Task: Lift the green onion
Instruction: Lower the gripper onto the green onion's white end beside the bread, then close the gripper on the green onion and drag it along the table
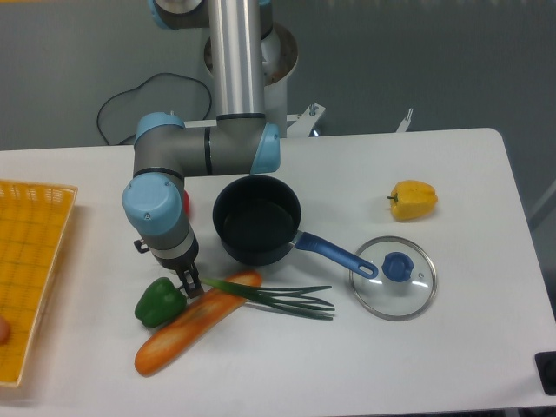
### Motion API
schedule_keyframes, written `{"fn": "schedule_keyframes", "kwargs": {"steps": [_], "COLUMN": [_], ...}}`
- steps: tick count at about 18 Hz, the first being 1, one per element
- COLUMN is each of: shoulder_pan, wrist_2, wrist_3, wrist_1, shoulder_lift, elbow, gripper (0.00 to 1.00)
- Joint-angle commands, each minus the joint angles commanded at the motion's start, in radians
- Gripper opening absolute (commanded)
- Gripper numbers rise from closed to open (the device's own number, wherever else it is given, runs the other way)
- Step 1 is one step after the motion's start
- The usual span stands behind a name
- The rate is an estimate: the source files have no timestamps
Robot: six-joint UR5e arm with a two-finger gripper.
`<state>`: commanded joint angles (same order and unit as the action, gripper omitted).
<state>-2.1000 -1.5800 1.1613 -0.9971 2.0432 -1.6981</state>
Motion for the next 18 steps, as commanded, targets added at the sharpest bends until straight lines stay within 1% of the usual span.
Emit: {"fn": "schedule_keyframes", "kwargs": {"steps": [3,4,8,9,10,12,13,14,18], "shoulder_pan": [0.000,0.000,0.002,0.002,0.002,0.002,0.002,0.002,0.002], "wrist_2": [0.000,0.000,0.000,0.000,0.000,0.000,0.000,0.000,0.002], "wrist_3": [-0.015,-0.020,-0.049,-0.055,-0.063,-0.069,-0.069,-0.069,-0.068], "wrist_1": [0.000,0.000,-0.002,-0.002,-0.002,-0.002,-0.002,-0.003,-0.003], "shoulder_lift": [0.002,0.003,0.002,0.002,0.002,0.000,0.000,0.000,-0.005], "elbow": [0.002,0.002,0.002,0.002,0.003,0.008,0.009,0.012,0.023], "gripper": [0.53,0.48,0.35,0.30,0.28,0.16,0.12,0.10,0.10]}}
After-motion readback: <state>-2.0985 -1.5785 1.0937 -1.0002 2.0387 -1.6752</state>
